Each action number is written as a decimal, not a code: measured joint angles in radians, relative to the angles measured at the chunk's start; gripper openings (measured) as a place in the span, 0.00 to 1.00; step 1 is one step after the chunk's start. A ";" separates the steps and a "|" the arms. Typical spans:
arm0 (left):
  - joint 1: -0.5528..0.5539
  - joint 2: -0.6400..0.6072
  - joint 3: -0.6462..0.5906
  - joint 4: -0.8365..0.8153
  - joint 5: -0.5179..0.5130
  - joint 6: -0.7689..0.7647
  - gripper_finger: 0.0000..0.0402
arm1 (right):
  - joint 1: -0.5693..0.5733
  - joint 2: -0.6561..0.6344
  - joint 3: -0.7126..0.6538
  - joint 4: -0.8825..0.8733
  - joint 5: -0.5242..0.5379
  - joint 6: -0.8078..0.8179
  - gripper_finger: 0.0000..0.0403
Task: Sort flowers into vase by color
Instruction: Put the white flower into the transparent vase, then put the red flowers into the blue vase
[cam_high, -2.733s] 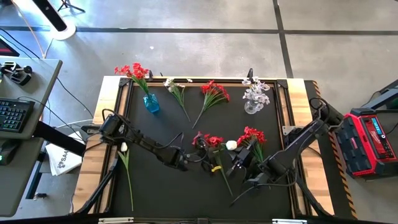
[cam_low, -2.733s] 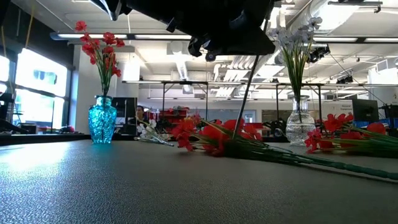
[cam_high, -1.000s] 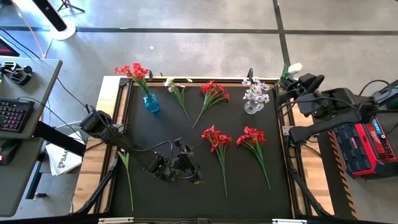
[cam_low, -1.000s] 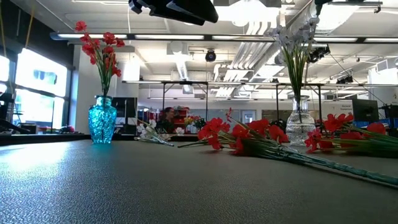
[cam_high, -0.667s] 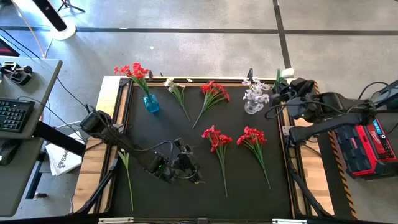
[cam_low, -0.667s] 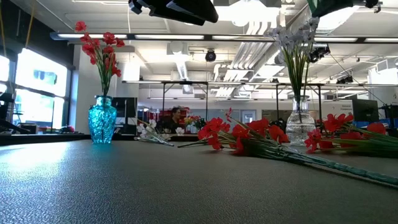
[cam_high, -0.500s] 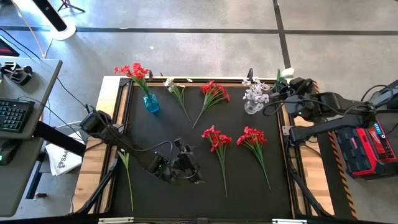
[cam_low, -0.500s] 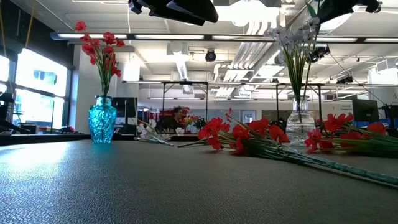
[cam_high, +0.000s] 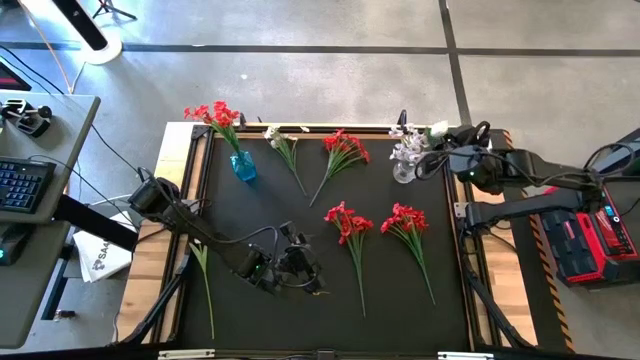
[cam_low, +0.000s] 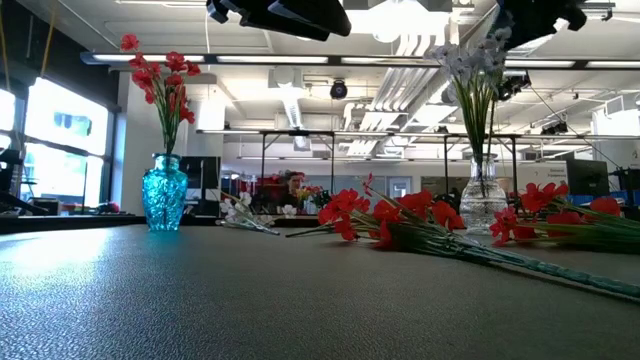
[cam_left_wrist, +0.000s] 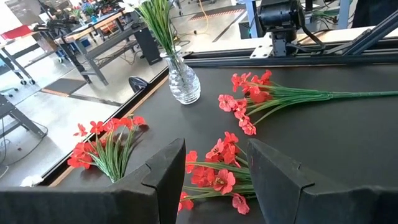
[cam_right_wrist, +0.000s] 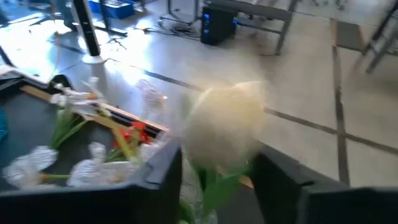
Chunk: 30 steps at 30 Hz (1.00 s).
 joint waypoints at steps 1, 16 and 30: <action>0.000 0.000 0.000 0.000 0.000 0.000 0.39 | -0.001 -0.002 0.003 0.014 -0.011 -0.021 0.44; 0.000 0.000 0.000 -0.005 0.000 0.000 0.39 | 0.096 -0.004 0.221 -0.070 -0.190 -0.062 0.59; -0.055 0.000 0.000 -0.084 -0.088 -0.032 0.39 | 0.633 0.175 0.212 0.104 0.033 -0.087 0.59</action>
